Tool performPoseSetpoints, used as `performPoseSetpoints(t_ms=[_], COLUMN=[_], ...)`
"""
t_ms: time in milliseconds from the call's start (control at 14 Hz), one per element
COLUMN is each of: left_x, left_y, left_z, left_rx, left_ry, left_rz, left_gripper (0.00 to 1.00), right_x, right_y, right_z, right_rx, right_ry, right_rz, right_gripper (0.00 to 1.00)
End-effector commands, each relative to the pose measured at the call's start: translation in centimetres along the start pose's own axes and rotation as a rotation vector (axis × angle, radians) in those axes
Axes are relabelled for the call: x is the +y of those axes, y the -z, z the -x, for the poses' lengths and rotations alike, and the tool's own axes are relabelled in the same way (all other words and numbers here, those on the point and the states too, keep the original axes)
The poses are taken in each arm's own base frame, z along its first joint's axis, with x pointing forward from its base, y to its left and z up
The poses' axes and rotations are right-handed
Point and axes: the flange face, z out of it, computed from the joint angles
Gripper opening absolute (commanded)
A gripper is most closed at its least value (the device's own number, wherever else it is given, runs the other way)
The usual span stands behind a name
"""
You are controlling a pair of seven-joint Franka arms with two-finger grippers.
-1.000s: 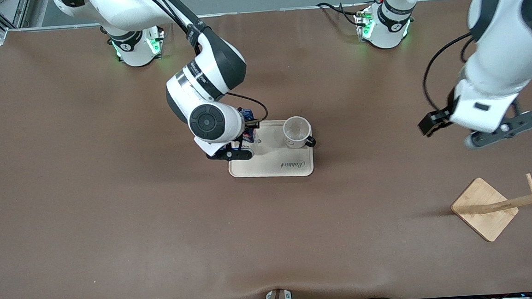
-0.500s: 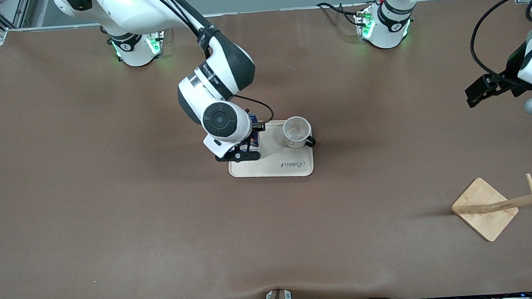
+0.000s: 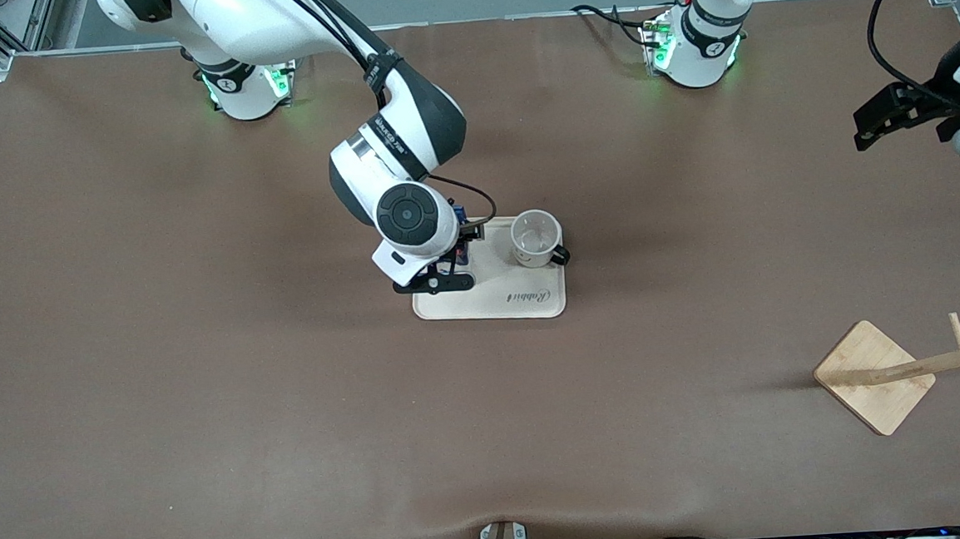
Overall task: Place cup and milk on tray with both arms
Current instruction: 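Set the milk carton on the tray beside the mug with the right gripper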
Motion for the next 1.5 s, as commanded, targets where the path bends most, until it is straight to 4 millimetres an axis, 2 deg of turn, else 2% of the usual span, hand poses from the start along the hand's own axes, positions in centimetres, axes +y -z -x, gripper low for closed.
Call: performPoseSetpoints(t_ms=[0, 429, 857, 1000, 1214, 1429], left_x=[0.6, 0.5, 1.4, 2.4, 1.8, 2.2], left_y=[0.1, -0.4, 0.0, 0.2, 0.1, 0.0], left_z=[1.1, 1.6, 1.9, 2.1, 1.9, 1.7], left_rx=[-0.008, -0.019, -0.011, -0.007, -0.004, -0.005], left_ry=[-0.022, -0.017, 0.025, 0.013, 0.033, 0.025], left_rz=[0.013, 0.028, 0.026, 0.024, 0.025, 0.027], left_gripper=[1.00, 1.00, 1.00, 1.00, 1.00, 1.00], right_x=[0.0, -0.1, 0.4, 0.4, 1.2, 2.1], right_y=[0.6, 0.8, 1.5, 1.7, 2.7, 3.5], right_z=[-0.2, -0.1, -0.4, -0.3, -0.7, -0.9], right_rx=[0.018, 0.017, 0.020, 0.021, 0.027, 0.020], right_ry=[0.005, 0.003, 0.001, 0.003, -0.011, -0.023], right_rz=[0.007, 0.006, -0.006, -0.009, -0.023, -0.024], right_gripper=[1.00, 1.00, 1.00, 1.00, 1.00, 1.00])
